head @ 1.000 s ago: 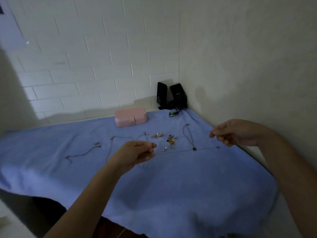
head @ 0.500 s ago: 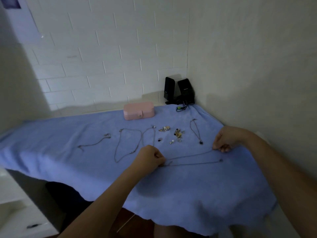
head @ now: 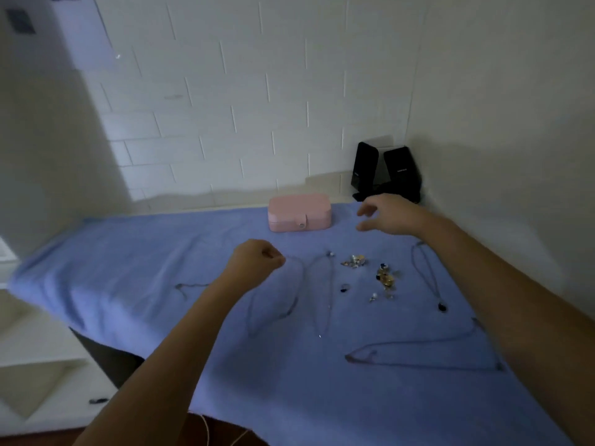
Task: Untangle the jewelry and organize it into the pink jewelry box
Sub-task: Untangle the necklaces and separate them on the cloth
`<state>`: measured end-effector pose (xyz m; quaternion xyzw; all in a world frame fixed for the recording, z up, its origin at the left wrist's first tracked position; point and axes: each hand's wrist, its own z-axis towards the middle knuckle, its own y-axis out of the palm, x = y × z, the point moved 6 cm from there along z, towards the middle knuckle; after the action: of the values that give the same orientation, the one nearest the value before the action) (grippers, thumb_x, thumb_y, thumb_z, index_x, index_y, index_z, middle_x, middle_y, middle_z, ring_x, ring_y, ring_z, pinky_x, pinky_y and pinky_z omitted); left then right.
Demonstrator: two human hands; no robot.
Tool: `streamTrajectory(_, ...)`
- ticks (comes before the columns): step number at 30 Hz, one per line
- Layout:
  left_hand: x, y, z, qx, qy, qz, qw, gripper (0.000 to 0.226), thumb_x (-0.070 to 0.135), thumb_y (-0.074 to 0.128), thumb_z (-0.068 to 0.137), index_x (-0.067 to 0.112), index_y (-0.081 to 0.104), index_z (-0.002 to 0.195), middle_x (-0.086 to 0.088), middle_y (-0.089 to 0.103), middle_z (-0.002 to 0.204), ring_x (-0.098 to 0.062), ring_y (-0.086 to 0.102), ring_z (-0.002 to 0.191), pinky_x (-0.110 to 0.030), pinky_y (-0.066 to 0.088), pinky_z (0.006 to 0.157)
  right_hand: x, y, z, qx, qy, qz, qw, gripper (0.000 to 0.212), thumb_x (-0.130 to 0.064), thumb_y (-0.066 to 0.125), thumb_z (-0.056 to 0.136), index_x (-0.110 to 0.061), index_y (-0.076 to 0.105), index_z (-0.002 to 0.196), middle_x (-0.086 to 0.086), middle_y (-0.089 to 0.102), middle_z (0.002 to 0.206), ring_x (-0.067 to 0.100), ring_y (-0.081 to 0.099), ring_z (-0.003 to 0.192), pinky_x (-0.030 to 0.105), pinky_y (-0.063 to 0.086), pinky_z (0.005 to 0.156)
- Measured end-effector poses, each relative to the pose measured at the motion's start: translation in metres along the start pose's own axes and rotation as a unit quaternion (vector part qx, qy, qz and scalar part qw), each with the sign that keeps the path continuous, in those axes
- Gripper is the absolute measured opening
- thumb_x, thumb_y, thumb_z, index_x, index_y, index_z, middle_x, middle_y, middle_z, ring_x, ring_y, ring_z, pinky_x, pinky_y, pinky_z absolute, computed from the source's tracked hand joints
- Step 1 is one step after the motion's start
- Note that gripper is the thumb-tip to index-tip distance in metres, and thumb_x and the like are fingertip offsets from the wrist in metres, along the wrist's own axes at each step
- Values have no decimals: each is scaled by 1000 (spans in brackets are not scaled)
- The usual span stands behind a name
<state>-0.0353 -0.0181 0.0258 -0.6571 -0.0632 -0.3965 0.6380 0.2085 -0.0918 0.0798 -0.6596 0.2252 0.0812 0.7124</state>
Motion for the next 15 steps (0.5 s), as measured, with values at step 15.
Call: streamTrajectory(15, -125, -29, 82, -108, -85, 65, 988, 28, 37, 78, 72, 17, 67, 87, 1, 64, 82, -12, 55, 77, -22, 40, 65, -52, 96, 167, -36, -185, -162, 969, 92, -35, 79, 72, -17, 27, 146, 11, 29, 149, 29, 31, 135, 38, 29, 110)
